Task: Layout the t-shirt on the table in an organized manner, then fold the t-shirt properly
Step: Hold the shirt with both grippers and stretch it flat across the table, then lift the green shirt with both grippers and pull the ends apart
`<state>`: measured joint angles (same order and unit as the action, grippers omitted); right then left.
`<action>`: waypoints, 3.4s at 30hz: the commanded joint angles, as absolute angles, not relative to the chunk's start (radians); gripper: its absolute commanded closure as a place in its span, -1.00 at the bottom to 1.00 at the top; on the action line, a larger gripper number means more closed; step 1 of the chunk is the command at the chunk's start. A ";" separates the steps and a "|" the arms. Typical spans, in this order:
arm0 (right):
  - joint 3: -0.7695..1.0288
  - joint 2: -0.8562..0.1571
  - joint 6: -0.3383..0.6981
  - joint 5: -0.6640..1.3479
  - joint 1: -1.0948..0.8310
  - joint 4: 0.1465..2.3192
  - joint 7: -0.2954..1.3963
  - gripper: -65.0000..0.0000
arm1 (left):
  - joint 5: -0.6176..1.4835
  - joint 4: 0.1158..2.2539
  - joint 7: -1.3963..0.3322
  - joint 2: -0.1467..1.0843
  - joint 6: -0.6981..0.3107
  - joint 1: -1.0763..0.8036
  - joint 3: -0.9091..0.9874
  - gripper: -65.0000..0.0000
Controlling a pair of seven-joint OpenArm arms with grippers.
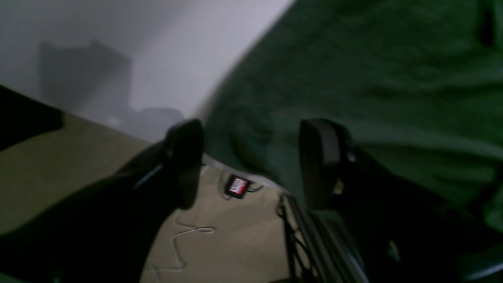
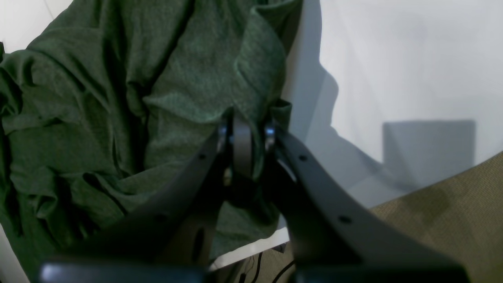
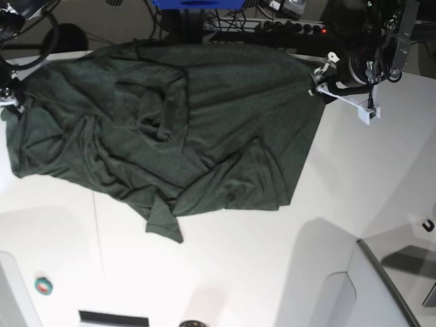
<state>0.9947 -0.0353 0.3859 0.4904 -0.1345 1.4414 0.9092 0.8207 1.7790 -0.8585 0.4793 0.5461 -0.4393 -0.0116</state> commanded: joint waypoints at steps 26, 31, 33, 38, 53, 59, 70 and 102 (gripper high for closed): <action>0.997 -0.054 0.383 0.504 -0.134 1.457 0.892 1.00 | 0.806 1.596 -0.845 0.269 0.039 -0.487 0.410 -0.59; 0.997 -0.065 0.383 0.504 -0.134 1.457 0.892 1.00 | 0.803 1.564 -0.843 0.269 0.039 -0.470 0.331 -0.59; 0.997 -0.068 0.383 0.504 -0.134 1.457 0.892 1.00 | 0.803 1.557 -0.843 0.252 0.039 -0.453 0.329 -0.59; 1.003 -0.068 0.383 0.504 -0.134 1.457 0.891 1.00 | 0.802 1.514 -0.843 0.236 0.039 -0.435 0.329 -0.59; 0.998 -0.068 0.381 0.504 -0.130 1.457 0.891 1.00 | 0.805 1.383 -0.845 0.208 0.039 -0.371 0.226 0.47; 0.998 -0.068 0.381 0.504 -0.133 1.457 0.891 1.00 | 0.811 1.359 -0.848 0.208 0.039 -0.351 0.223 1.00; 0.998 -0.068 0.381 0.504 -0.133 1.457 0.891 1.00 | 0.812 1.468 -0.865 0.222 0.039 -0.355 0.223 1.00; 0.550 -0.340 0.211 0.504 0.406 1.159 0.978 1.00 | 0.803 1.613 -1.136 0.308 0.160 0.179 0.157 1.00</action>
<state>0.5476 -0.3099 0.2077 0.4915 0.3706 1.1347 1.0126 0.8009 1.5978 -1.1599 0.2890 0.1524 0.1566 0.1478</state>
